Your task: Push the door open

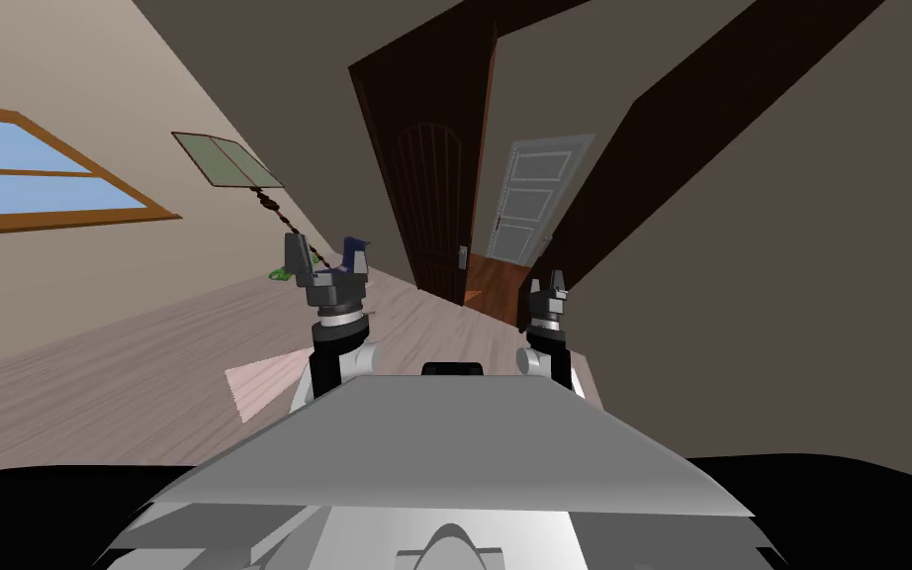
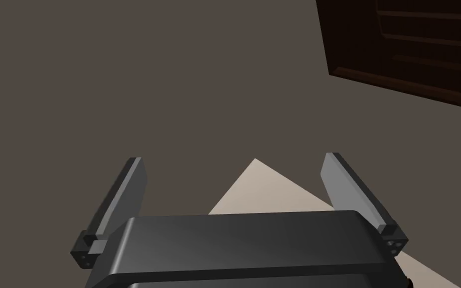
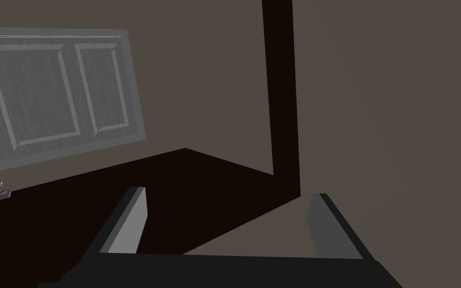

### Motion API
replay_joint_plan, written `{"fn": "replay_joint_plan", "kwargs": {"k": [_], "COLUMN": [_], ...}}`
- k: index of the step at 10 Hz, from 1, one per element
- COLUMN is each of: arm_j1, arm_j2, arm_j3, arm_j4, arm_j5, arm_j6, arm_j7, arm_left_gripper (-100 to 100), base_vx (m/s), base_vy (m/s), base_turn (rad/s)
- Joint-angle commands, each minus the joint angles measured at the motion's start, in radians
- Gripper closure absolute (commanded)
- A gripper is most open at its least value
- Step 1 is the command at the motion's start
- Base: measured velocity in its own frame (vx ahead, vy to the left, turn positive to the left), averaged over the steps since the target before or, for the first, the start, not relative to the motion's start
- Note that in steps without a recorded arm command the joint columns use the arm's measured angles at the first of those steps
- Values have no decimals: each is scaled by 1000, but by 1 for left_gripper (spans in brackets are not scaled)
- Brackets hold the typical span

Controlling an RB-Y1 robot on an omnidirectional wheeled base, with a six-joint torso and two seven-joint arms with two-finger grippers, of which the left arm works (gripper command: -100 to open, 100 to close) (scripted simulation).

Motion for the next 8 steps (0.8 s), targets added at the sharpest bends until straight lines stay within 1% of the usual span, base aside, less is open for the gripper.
{"fn": "replay_joint_plan", "kwargs": {"k": [1,3,4,6,8], "arm_j1": [-14,-29,-42,-58,-75], "arm_j2": [7,13,18,23,27], "arm_j3": [-6,-13,-19,-26,-34], "arm_j4": [34,73,106,146,188], "arm_j5": [0,1,1,1,1], "arm_j6": [8,18,26,36,46], "arm_j7": [-1,-3,-4,-6,-8], "arm_left_gripper": [-100,-100,-100,-100,-100], "base_vx": [143,147,154,135,87], "base_vy": [81,-21,-45,4,15], "base_turn": [-43,-75,-56,-55,-53]}}
